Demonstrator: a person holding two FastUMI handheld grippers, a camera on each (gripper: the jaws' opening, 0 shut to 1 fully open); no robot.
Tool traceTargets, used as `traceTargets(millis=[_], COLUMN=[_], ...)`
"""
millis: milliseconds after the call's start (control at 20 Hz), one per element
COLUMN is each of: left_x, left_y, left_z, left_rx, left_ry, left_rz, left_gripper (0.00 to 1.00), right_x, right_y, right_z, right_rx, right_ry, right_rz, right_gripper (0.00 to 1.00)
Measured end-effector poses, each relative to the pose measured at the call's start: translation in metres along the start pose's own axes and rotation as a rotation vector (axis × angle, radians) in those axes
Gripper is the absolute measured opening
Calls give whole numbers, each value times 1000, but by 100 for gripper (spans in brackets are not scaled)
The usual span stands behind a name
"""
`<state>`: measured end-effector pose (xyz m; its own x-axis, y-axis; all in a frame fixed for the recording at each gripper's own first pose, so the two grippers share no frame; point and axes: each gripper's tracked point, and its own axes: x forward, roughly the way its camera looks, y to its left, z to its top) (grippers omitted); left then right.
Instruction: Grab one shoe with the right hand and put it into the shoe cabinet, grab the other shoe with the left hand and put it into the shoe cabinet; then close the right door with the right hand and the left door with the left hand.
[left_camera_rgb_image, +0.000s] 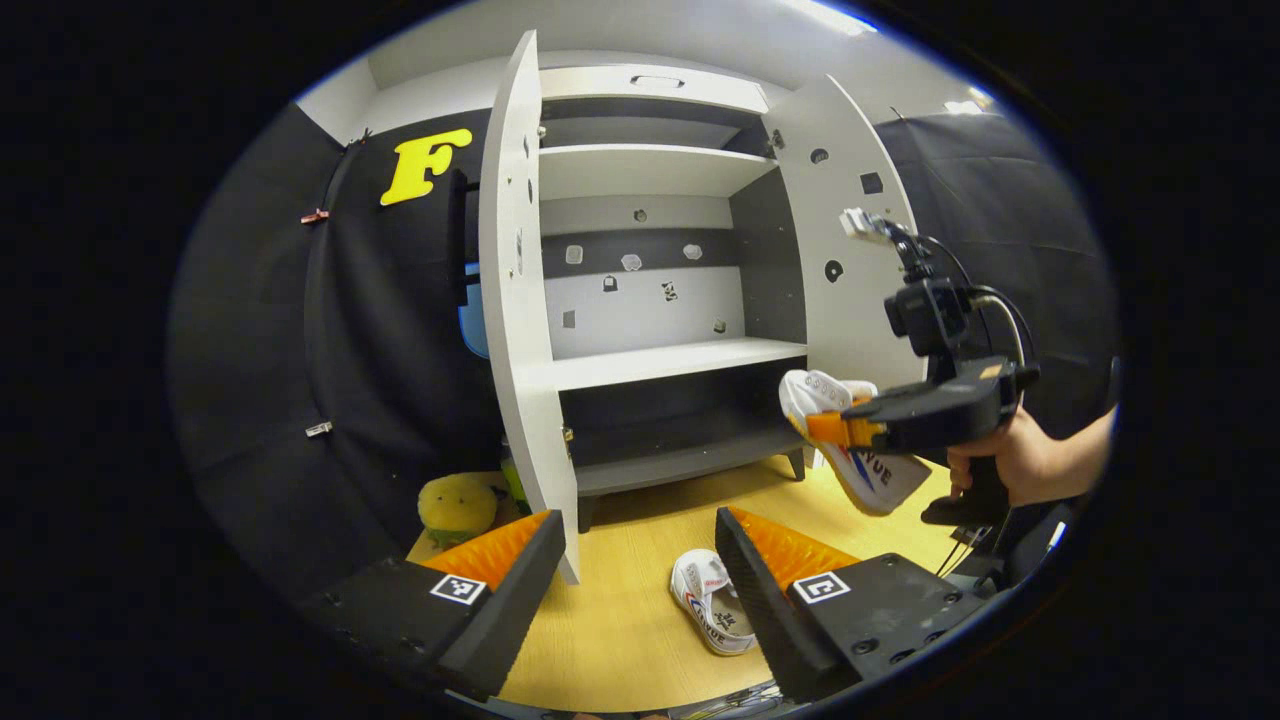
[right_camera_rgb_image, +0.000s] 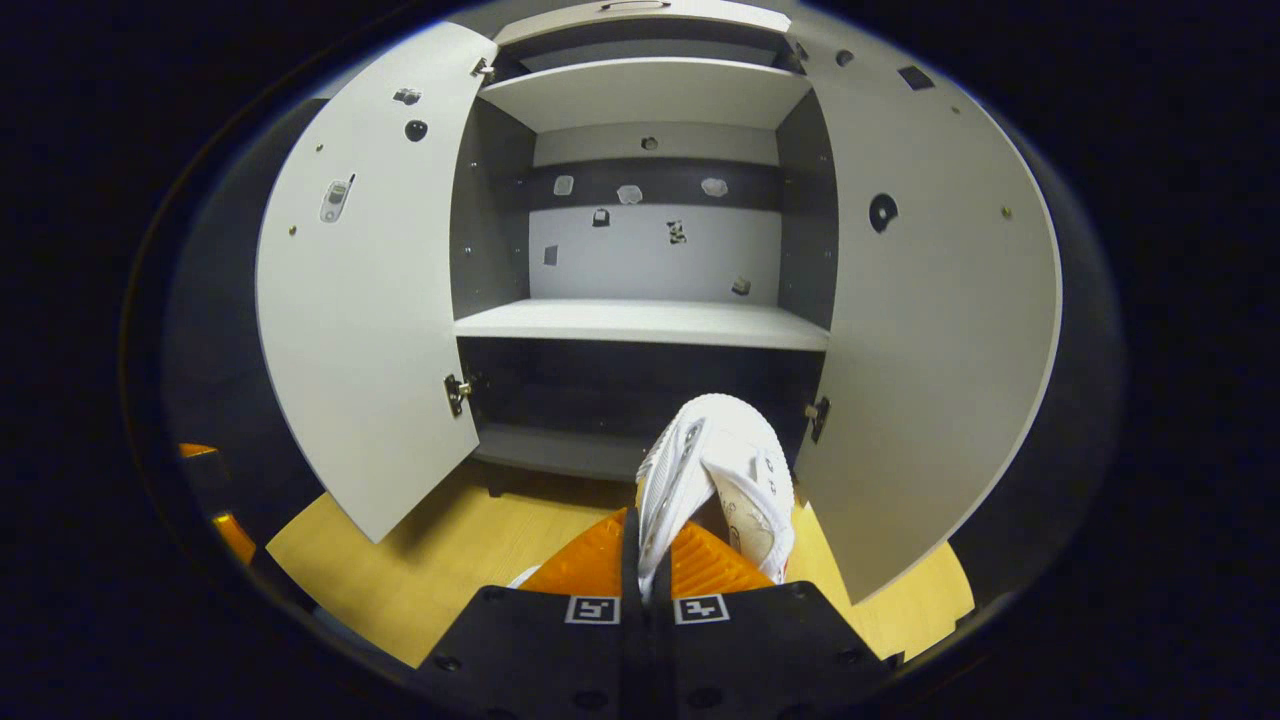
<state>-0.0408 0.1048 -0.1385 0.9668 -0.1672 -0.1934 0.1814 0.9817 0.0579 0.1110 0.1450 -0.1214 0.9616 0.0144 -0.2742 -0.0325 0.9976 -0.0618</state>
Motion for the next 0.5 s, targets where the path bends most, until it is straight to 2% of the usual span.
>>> traceTargets(millis=[250, 500], left_x=[6, 13], left_y=[-1, 2], left_z=[19, 36], left_rx=[-58, -75], left_ry=[-27, -43], left_rz=[2, 36], left_gripper=[94, 93], right_x=[16, 53], right_y=[6, 0], right_z=[72, 132], right_rx=[17, -41], right_ry=[-65, -131], right_rz=[37, 56], right_gripper=[5, 5])
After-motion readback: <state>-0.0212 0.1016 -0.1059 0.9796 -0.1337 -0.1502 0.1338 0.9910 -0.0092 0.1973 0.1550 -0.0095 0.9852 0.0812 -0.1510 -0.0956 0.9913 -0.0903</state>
